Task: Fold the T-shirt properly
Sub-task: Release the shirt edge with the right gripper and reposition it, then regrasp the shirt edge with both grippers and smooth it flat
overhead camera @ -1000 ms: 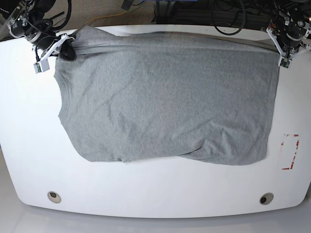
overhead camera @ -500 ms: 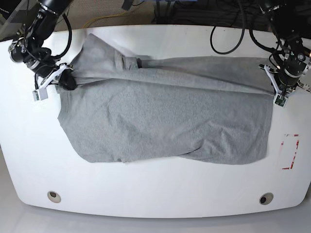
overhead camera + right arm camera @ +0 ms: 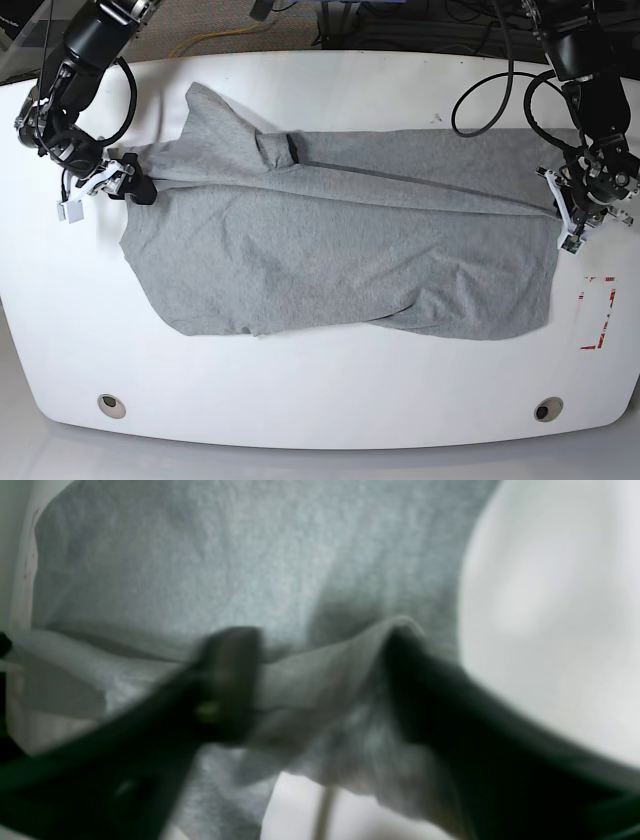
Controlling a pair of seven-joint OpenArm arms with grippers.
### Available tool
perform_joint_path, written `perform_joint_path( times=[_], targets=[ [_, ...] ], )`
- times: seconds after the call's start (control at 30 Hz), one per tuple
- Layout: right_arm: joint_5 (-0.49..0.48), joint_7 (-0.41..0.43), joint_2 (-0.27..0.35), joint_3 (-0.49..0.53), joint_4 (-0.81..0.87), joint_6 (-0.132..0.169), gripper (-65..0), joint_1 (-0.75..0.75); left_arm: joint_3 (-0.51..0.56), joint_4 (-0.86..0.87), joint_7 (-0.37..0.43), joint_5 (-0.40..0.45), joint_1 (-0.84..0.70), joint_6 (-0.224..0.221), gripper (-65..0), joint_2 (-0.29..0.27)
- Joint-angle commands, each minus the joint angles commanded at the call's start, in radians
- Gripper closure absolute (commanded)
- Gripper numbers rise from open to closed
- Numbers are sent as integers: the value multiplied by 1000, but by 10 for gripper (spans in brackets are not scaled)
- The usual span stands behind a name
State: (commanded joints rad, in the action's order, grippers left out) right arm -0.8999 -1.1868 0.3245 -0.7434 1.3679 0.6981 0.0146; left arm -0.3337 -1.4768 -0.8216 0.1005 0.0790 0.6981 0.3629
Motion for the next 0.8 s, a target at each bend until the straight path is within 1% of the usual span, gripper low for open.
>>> perform_joint_path(
  times=[0.03, 0.1, 0.13, 0.17, 0.2, 0.33, 0.43, 0.5, 0.57, 0.67, 0.73, 0.8],
  targets=[
    [-2, 0, 5, 0, 20, 0, -517, -20, 8, 0, 0, -3, 2, 0, -289, 2],
    [-3, 0, 5, 2, 97, 0, -515, -80, 12, -5, 0, -3, 0, 0, -433, 2],
    [-3, 0, -3, 2, 127, 0, -515, -106, 12, -5, 0, -3, 0, 0, -486, 2],
    [-3, 0, -15, 2, 153, 0, -515, -129, 12, -5, 0, -3, 0, 0, -519, 2],
    [-3, 0, -32, 0, 184, 0, -515, -157, 12, -5, 0, -3, 0, 0, -538, 2],
    [-3, 0, -80, -2, 299, 0, -515, -279, 11, -8, 0, -5, -2, 0, -540, 2],
    [0, 0, -123, 5, 331, 0, -515, -342, 0, -46, 0, -5, -34, 0, -540, 2],
    [5, 0, -149, 5, 328, 0, -515, -361, 3, -78, 5, -5, -74, 0, -540, 2],
    [14, 0, -169, 6, 319, 0, -515, -365, 5, -112, 26, -5, -101, 0, -540, 2],
    [64, 0, -204, 6, 310, 0, -515, -364, 6, -158, 55, -5, -160, 0, -540, -5],
    [94, 0, -219, 9, 310, 0, -515, -362, 6, -169, 55, -5, -178, 0, -540, -8],
    [104, 0, -229, 51, 310, 0, -515, -361, 8, -167, 57, -5, -184, 0, -540, -37]
  ],
)
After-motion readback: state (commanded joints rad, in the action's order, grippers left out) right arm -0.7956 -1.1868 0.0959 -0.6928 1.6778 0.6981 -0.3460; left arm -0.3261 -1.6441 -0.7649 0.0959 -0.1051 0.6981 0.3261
